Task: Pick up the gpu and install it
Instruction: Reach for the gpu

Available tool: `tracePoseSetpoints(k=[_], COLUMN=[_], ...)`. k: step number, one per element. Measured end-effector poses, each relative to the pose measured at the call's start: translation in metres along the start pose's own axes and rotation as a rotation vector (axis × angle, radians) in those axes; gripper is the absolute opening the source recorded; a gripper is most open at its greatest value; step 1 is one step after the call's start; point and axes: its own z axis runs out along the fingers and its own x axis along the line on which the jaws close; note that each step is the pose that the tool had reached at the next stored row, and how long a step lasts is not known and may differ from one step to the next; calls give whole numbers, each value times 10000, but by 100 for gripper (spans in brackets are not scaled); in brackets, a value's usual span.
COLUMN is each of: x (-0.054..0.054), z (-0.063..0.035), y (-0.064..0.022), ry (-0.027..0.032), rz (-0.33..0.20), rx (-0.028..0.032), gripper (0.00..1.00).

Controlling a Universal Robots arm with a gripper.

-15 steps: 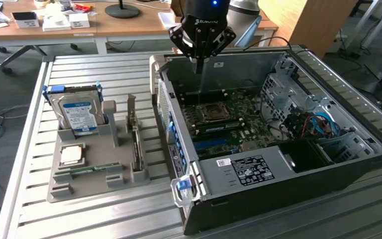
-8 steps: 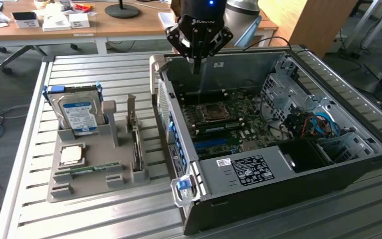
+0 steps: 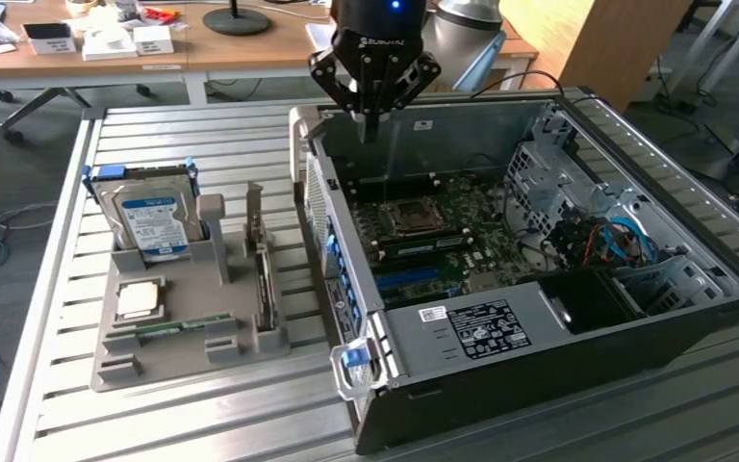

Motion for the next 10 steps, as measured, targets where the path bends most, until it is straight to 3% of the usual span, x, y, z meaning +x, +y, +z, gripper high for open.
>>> tracePoseSetpoints(k=[10], x=[175], z=[-4], y=[-13], ry=[-5], rz=[0], rx=[-1], gripper=[11])
